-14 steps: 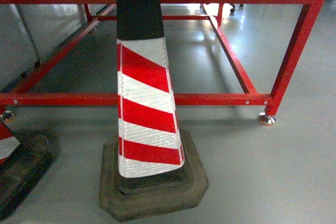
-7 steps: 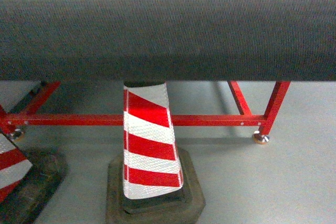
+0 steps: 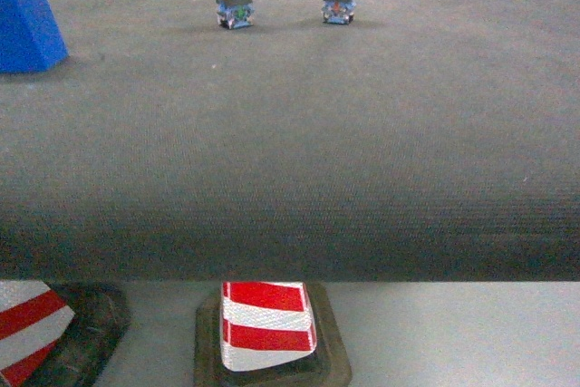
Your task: Pick blue part to blue bin on bottom shelf
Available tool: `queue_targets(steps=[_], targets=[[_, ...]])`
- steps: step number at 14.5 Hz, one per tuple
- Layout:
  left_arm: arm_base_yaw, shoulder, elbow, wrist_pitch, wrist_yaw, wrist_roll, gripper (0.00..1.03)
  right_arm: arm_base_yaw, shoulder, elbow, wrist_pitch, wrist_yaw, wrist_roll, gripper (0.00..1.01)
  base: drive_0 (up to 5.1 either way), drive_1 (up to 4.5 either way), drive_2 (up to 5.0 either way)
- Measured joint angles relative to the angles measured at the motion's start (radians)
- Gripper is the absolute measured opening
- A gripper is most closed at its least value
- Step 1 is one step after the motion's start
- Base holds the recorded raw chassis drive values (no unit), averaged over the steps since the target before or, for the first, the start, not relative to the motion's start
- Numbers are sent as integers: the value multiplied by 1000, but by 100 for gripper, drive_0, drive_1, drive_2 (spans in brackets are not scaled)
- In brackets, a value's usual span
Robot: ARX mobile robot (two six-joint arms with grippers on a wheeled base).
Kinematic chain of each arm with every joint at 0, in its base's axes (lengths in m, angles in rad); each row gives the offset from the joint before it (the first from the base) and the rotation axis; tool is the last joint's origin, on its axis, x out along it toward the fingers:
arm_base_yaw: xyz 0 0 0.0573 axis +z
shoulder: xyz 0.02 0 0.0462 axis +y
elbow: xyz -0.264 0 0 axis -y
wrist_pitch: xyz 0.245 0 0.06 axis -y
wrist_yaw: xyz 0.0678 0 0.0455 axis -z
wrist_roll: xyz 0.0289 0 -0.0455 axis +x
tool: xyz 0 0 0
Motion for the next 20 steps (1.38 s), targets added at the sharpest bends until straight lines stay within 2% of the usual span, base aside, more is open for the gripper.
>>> queue_targets(steps=[18,19,20], targets=[[0,0,0,0,0,0,98,0,0,0,0,0,-1,98,0,0,0],[-31,20,24,-93,-81,-5,98,0,0,0,0,0,-1,98,0,0,0],[-105,117,49,-124,-219,-14,98,0,0,0,0,0,-1,98,0,0,0]])
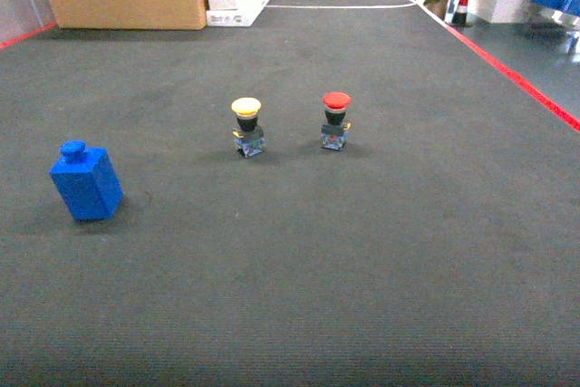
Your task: Pick blue part to blue bin on bottom shelf
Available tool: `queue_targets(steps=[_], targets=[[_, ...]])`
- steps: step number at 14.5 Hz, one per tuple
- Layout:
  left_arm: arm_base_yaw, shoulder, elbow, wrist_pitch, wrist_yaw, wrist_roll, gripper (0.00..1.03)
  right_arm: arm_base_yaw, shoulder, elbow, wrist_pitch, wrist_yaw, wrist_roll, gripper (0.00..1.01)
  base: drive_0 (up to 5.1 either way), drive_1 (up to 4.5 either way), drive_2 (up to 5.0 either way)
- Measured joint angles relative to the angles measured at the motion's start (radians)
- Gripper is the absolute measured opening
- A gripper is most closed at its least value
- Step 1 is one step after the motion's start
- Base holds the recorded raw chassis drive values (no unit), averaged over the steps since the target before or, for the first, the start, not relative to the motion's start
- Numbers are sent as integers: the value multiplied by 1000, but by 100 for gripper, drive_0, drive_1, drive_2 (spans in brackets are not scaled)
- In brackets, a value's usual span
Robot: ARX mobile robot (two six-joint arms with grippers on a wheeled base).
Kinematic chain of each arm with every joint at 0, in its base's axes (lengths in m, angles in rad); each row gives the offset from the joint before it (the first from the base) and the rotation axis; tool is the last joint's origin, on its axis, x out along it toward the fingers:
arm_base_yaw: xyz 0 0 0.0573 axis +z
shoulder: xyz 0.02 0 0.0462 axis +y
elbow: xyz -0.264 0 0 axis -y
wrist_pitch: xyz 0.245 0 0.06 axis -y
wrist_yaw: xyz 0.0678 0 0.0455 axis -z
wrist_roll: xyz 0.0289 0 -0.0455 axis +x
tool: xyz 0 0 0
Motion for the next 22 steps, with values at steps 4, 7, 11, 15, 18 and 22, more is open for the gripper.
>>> queue_targets(steps=[4,7,11,15,18,22], targets=[[-77,714,17,697,-64,-8,98,0,0,0,0,0,0,98,0,0,0],[-74,1533,288,1182,-42,-66,98,0,0,0,0,0,0,98,0,0,0],[-32,1738,416,1208,-57,-45,98,0,0,0,0,0,0,98,0,0,0],[-22,1862,527,1195,-87,-27,98,0,0,0,0,0,0,98,0,0,0],[-13,1939,620,1157,-121,-22,98,0,0,0,0,0,0,98,0,0,0],[-4,2001,705,1128,-137,-11,98,0,0,0,0,0,0,98,0,0,0]])
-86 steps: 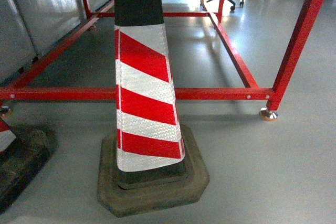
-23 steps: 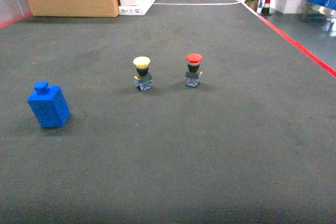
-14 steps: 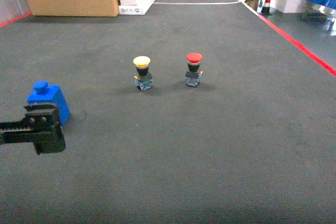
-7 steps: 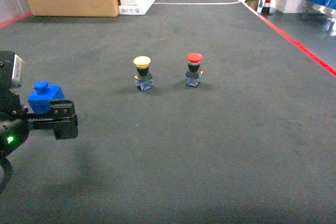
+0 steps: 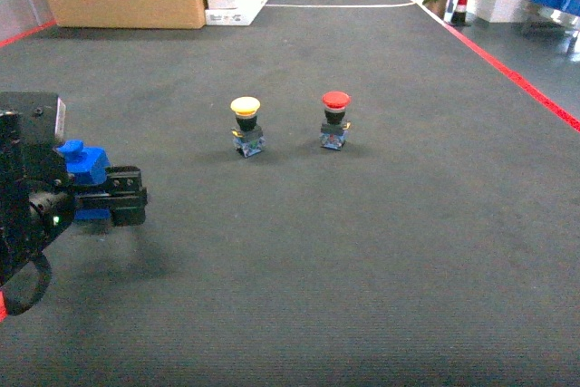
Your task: Pick blue part to blue bin on bottom shelf
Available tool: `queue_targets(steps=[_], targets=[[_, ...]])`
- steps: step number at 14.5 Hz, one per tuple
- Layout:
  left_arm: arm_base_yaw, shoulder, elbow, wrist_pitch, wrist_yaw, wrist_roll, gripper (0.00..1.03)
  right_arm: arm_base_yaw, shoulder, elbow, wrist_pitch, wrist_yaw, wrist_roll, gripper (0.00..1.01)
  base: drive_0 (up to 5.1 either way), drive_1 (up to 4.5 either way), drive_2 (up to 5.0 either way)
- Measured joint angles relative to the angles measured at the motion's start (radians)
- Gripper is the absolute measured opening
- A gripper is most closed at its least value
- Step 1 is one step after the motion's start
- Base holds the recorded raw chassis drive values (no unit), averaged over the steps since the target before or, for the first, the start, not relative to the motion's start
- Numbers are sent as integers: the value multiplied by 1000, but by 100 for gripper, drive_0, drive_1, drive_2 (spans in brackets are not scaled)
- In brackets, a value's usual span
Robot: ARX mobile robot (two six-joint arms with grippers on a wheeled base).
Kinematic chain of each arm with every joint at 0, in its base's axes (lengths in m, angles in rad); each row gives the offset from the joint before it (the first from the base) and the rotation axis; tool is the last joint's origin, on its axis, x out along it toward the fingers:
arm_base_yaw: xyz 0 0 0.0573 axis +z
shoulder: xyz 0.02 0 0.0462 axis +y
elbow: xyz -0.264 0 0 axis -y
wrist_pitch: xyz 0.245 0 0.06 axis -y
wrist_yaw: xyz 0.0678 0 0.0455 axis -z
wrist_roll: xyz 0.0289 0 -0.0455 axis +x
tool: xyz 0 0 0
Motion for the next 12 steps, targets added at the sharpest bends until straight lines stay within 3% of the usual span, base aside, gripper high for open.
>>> queue_targets(steps=[7,10,11,12], targets=[[37,76,143,-69,32,-3,95,0,0,0,0,0,0,98,0,0,0],[33,92,146,-56,45,-3,64,0,0,0,0,0,0,98,0,0,0],[30,93,144,-23,45,-2,45,0,0,0,0,0,0,98,0,0,0],[30,92,137,-2,45,0,44,0,0,0,0,0,0,98,0,0,0]])
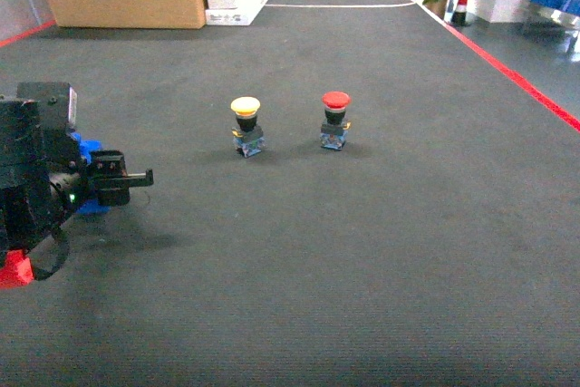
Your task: Pick blue part to blue bin on bottom shelf
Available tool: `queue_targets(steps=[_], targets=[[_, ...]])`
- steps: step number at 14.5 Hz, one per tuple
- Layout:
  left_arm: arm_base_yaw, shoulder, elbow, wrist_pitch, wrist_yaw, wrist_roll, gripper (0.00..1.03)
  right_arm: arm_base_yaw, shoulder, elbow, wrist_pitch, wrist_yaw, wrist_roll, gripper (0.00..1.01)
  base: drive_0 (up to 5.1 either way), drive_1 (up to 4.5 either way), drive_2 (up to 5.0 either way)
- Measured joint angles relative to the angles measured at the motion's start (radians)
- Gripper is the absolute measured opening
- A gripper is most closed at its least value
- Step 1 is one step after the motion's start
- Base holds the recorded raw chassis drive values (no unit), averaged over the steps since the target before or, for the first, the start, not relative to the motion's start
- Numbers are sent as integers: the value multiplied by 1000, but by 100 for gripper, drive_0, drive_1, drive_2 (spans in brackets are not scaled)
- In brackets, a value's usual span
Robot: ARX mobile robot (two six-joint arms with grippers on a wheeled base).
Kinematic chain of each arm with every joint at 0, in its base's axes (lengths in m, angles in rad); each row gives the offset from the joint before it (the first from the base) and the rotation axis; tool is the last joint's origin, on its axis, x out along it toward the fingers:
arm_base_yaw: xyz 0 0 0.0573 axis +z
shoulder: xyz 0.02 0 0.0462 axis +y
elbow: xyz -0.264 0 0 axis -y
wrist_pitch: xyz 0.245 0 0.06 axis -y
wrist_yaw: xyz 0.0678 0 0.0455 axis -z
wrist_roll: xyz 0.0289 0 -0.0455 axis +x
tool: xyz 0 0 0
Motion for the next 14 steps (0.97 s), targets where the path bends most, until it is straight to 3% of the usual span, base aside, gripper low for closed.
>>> queue_targets(steps=[2,4,5,8,10,11,12,14], targets=[[-11,-45,-98,61,-23,-7,44,0,0,0,0,0,0,98,0,0,0],[-37,-237,-331,138,-46,-52,44,0,0,0,0,0,0,98,0,0,0],[-37,-356,-417,111,-31,-55,44,0,0,0,0,0,0,98,0,0,0],[-69,-884,-600,-166,-19,-45,44,0,0,0,0,0,0,98,0,0,0],[-126,-1261,-622,-412,-84,-49,44,0,0,0,0,0,0,98,0,0,0],[-233,-1600,-647,-690,-203,-56,44,0,0,0,0,0,0,98,0,0,0],[-320,-1769,-648,-833,-285,-56,44,0,0,0,0,0,0,98,0,0,0],[-461,-1951,-647,-974,-420,-72,44,0,0,0,0,0,0,98,0,0,0]])
